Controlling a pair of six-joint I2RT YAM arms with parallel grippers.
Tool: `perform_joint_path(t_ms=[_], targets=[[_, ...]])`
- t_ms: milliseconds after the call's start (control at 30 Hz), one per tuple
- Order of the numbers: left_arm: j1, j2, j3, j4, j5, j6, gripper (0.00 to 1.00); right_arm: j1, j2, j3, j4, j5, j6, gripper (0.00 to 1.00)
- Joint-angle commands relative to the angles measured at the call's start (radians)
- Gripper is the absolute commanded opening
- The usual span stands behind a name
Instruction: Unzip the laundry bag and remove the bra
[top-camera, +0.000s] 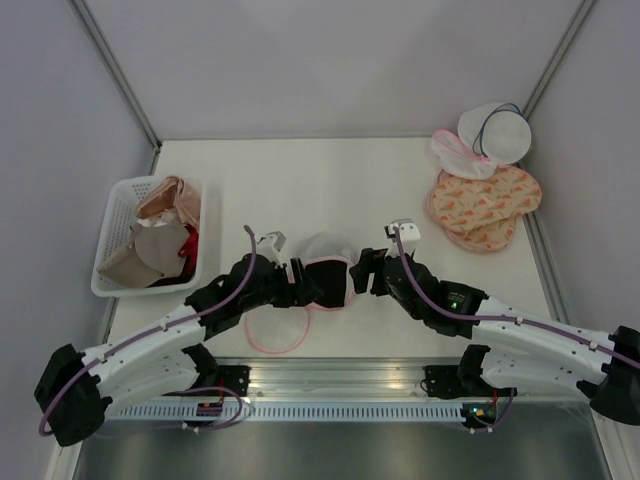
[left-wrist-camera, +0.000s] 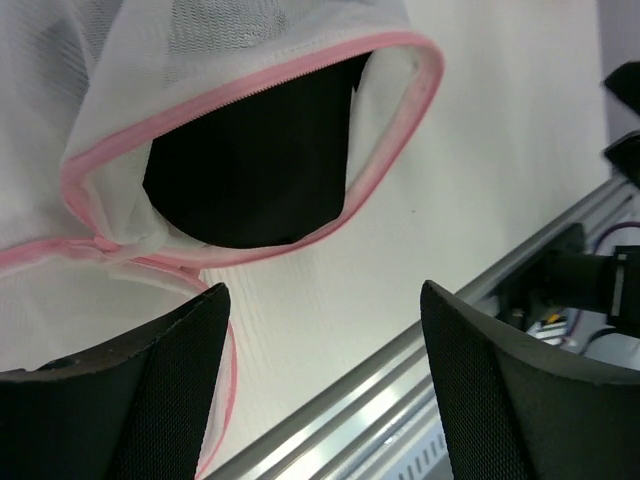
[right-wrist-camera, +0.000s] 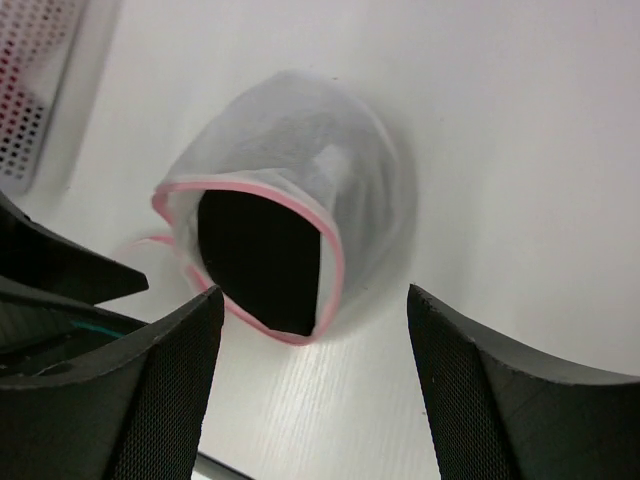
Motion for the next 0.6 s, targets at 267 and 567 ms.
perform_joint_path(t_ms=[267, 567], targets=[[-0.18, 0.41, 0.202, 0.136, -0.432, 0.167, 0.81, 0.001, -0.093, -0.051, -0.139, 0.113, 0.073, 0.78], [-0.185, 0.674, 0.328, 0.099, -0.588, 0.171, 0.83, 0.001, -0.099, -0.071, -0.136, 0.073, 0.06, 0.79]])
